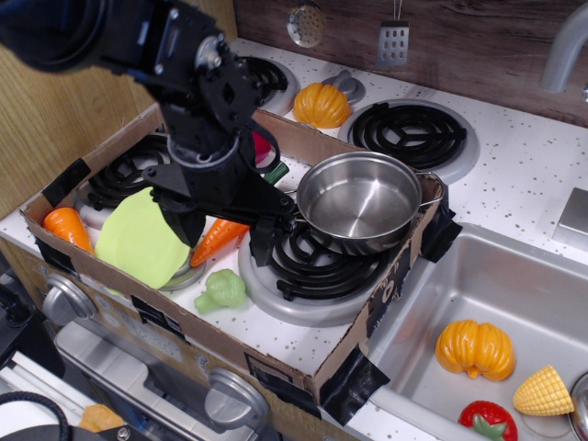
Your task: Put broccoli in pot
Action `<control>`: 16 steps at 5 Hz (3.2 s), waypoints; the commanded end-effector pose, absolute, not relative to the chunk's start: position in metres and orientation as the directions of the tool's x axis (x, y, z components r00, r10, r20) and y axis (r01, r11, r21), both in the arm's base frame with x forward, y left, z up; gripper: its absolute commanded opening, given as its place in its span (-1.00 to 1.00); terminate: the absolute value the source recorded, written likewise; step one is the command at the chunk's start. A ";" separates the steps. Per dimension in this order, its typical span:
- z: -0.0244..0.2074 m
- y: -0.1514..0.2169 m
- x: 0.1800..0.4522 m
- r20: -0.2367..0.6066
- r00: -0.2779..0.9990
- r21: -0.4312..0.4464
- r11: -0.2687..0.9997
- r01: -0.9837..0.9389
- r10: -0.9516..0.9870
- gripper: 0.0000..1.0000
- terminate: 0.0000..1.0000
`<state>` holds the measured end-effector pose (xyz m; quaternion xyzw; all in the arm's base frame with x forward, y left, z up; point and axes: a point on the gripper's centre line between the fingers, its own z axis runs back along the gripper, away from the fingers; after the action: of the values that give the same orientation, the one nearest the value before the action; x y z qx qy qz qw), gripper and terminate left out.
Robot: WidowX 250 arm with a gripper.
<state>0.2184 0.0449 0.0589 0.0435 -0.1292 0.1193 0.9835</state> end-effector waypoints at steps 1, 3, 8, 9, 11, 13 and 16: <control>0.051 0.043 0.214 0.300 0.930 0.012 0.974 -0.227 0.213 1.00 -1.00; 0.031 0.053 0.211 0.305 0.932 0.006 0.979 -0.206 0.194 1.00 -1.00; 0.052 0.032 0.221 0.249 0.940 -0.023 0.971 -0.237 0.235 -1.00 -1.00; 0.096 0.020 0.226 0.213 0.945 0.046 0.963 -0.265 0.250 -1.00 -1.00; 0.133 0.030 0.248 0.334 0.919 0.077 0.966 -0.248 0.209 -1.00 -1.00; 0.117 0.034 0.287 0.454 0.875 0.007 0.982 -0.190 0.166 -1.00 -1.00; 0.113 -0.002 0.327 0.496 0.860 -0.072 0.993 -0.094 0.117 -1.00 -1.00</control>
<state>0.3194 0.0019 0.0979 -0.0241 -0.2381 0.0537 0.9695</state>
